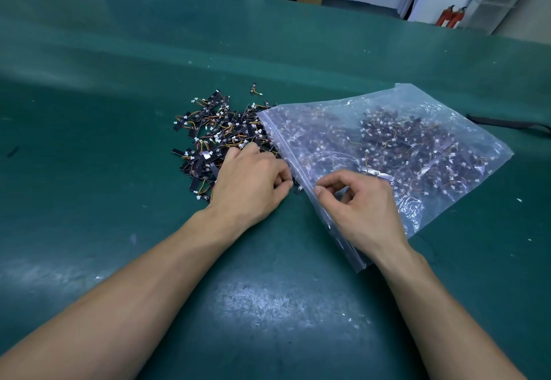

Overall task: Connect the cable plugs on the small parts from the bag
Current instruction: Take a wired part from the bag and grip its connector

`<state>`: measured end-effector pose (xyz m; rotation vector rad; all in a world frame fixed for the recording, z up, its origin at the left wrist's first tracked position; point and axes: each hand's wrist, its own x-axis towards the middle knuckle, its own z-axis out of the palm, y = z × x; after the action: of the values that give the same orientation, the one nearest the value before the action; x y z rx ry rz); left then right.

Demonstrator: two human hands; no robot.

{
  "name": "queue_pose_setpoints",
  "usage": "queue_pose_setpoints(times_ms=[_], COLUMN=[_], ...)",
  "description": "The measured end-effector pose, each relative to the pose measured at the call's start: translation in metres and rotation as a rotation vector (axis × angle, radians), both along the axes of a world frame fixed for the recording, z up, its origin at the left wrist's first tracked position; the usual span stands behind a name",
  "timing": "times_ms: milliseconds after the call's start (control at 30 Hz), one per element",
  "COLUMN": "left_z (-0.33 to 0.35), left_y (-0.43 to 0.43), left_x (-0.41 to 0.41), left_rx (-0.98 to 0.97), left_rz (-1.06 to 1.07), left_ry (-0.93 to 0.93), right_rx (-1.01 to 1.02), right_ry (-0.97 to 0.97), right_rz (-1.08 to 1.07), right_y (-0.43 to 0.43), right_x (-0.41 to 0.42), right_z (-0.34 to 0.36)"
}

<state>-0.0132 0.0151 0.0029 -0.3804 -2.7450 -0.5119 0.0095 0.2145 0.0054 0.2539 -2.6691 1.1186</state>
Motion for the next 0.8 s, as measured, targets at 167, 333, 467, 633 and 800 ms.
queue_pose_setpoints(times_ms=[167,333,467,633,800], left_z=[0.000,0.002,0.002,0.006,0.013], left_y=[0.004,0.008,0.005,-0.002,-0.017], left_x=[0.000,-0.002,-0.003,0.001,0.005], left_rx=[0.039,0.018,0.020,0.024,0.021], left_rz=[0.007,0.024,0.049,0.113,0.172], left_ry=[0.022,0.028,0.002,-0.040,-0.028], right_rx=[-0.003,0.004,-0.002,0.004,-0.006], right_ry=[0.006,-0.008,-0.013,-0.031,-0.035], right_rz=[0.000,-0.002,0.002,0.008,0.012], right_y=[0.000,0.000,-0.001,-0.001,0.000], right_x=[0.001,0.001,0.001,0.002,0.001], right_z=[0.000,0.001,0.001,0.001,0.001])
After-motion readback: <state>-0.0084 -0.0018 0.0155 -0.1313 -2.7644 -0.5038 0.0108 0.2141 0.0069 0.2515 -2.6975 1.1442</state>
